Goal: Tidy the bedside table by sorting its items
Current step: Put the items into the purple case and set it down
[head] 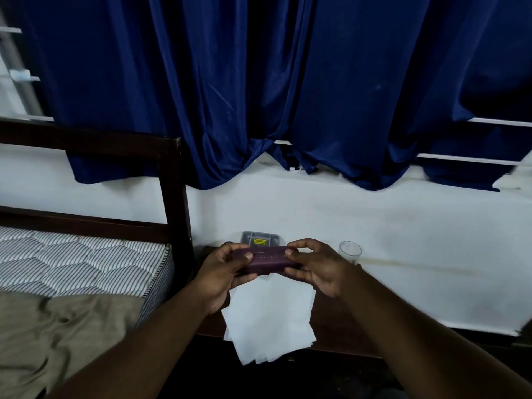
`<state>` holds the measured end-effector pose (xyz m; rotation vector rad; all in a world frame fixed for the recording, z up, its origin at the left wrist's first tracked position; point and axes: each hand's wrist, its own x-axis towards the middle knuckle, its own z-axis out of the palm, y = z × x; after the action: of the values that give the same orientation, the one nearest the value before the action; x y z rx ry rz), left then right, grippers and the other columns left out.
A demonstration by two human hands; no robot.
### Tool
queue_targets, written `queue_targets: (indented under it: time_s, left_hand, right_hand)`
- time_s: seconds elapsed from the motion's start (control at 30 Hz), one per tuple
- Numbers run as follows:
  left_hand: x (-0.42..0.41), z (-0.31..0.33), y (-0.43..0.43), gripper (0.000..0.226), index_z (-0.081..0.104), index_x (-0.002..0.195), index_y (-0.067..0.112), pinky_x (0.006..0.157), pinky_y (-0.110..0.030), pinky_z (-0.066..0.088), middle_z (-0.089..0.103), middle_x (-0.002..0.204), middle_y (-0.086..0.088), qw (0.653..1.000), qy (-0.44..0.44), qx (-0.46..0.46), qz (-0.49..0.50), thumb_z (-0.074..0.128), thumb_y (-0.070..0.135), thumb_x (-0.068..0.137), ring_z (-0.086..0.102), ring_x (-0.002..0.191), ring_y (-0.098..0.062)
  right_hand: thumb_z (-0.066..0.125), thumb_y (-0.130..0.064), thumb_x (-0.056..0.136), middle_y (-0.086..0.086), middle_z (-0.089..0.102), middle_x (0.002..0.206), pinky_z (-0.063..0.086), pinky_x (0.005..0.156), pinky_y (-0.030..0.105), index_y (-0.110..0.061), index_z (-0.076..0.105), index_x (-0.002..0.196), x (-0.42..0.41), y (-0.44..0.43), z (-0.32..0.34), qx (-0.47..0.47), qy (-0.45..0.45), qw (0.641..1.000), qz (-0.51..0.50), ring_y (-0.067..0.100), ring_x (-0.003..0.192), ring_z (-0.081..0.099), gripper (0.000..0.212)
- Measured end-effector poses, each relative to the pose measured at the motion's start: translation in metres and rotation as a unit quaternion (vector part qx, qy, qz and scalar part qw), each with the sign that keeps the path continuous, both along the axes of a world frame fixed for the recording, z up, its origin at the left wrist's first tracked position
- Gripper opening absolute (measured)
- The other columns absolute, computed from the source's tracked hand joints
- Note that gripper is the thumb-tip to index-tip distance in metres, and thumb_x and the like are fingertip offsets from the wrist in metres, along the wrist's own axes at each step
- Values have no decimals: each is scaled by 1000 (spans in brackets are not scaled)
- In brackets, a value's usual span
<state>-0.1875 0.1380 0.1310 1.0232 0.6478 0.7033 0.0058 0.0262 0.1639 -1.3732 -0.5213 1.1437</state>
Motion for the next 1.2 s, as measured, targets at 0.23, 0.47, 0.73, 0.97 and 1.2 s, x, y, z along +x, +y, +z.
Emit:
queue_targets:
  time_s: [0.23,0.47,0.73,0.97,1.2]
  left_hand:
    - [-13,-12,14,19,67,112,6,74,-34,65,71,117,-14,1000,-1,0,13,70,3,93,74,99,-26]
    - [-32,-27,23,20,68,112,7,68,-28,64,73,112,-14,999,25,8,42,71,4,93,71,99,-25]
    - [-69,-66,40,28,62,123,-4,60,-31,63,70,118,-30,995,79,-8,52,65,1,95,73,83,-23]
    - [-101,-98,52,29,63,110,8,78,-41,57,71,109,-22,987,146,-27,63,75,-2,86,69,89,-28]
    - [-113,-124,59,41,58,107,15,64,-28,53,70,97,-1,971,231,-6,55,79,-7,81,64,80,-14]
  right_hand:
    - [77,-4,85,23,72,116,63,81,33,-3,62,120,-10,20,-4,-17,-8,1000,7,35,99,75,38]
    - [74,-3,88,20,69,119,64,74,31,-5,65,120,-25,47,-12,-20,-27,999,10,32,97,72,33]
    - [72,-6,90,14,72,112,62,77,29,-7,64,124,-51,101,-48,-56,-42,997,21,22,91,70,35]
    - [72,-9,91,11,69,106,59,62,21,-6,64,119,-77,145,-88,-99,-66,991,60,14,82,66,29]
    - [71,-6,91,3,68,84,56,64,22,-8,66,113,-102,178,-129,-144,-74,983,91,8,71,62,23]
